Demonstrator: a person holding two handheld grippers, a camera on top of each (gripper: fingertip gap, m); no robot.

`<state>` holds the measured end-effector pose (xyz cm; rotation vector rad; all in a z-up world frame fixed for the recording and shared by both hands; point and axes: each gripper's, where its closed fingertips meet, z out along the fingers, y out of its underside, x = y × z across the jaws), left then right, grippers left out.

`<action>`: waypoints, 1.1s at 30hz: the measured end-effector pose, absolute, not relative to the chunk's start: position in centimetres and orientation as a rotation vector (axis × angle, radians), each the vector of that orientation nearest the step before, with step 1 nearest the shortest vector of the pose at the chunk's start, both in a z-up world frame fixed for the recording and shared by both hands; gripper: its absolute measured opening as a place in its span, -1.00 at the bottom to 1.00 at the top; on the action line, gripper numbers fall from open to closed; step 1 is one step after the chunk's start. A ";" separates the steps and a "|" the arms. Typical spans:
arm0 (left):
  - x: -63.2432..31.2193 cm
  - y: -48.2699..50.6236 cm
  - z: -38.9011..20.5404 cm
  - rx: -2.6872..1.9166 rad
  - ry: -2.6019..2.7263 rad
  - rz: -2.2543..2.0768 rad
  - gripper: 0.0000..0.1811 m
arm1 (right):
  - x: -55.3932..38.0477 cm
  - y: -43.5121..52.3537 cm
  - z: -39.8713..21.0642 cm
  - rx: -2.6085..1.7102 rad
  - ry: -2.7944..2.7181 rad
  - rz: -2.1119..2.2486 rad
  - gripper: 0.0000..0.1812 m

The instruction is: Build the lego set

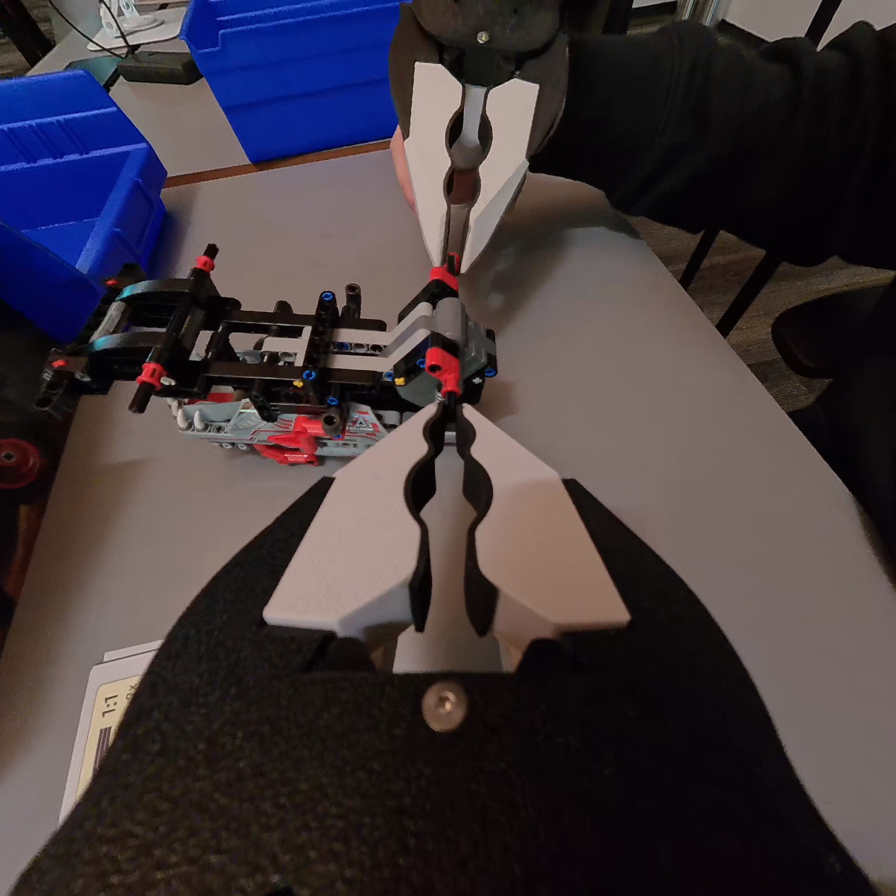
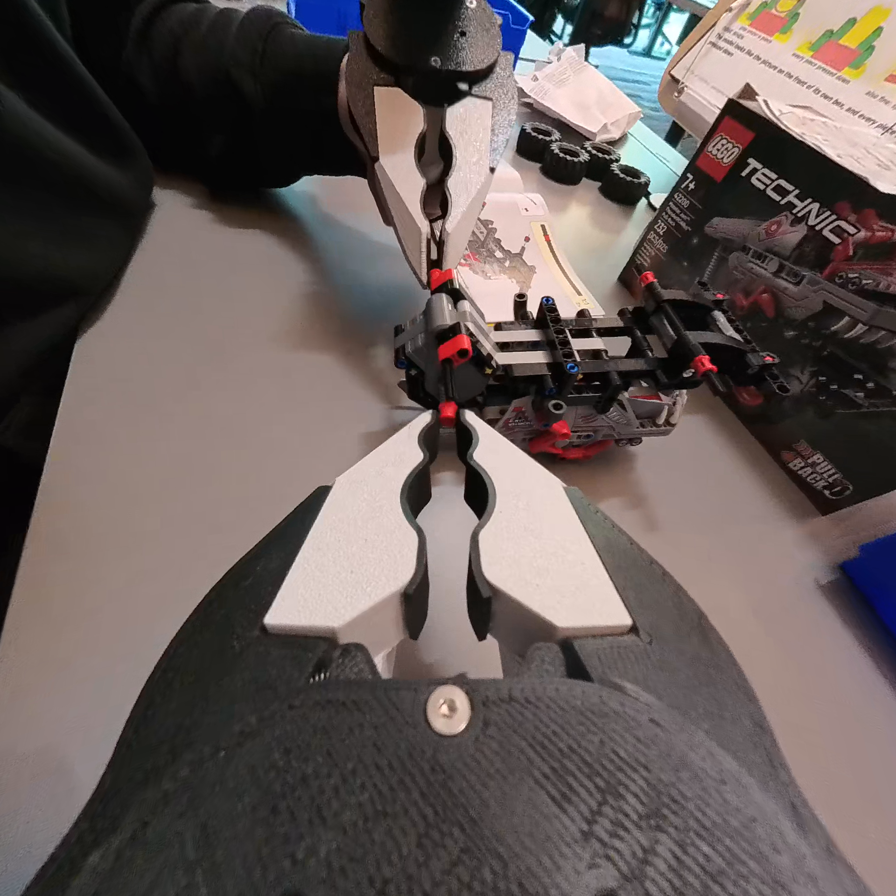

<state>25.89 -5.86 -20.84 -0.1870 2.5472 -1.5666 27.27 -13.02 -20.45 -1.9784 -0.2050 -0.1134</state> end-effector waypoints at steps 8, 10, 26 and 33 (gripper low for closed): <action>25.9 -5.8 -20.9 -0.182 2.550 -1.558 -0.99 | 27.2 -13.4 -20.4 -1.959 -0.195 -0.095 -0.94; 25.8 -5.9 -20.9 -0.180 2.550 -1.557 -0.99 | 27.0 -13.3 -20.2 -1.943 -0.196 -0.094 -0.94; 25.9 -5.6 -20.8 -0.179 2.543 -1.551 -0.99 | 26.9 -13.0 -20.2 -1.987 -0.234 -0.087 -0.94; 26.0 -5.5 -20.8 -0.173 2.538 -1.540 -0.99 | 26.8 -12.7 -20.5 -2.009 -0.234 -0.064 -0.94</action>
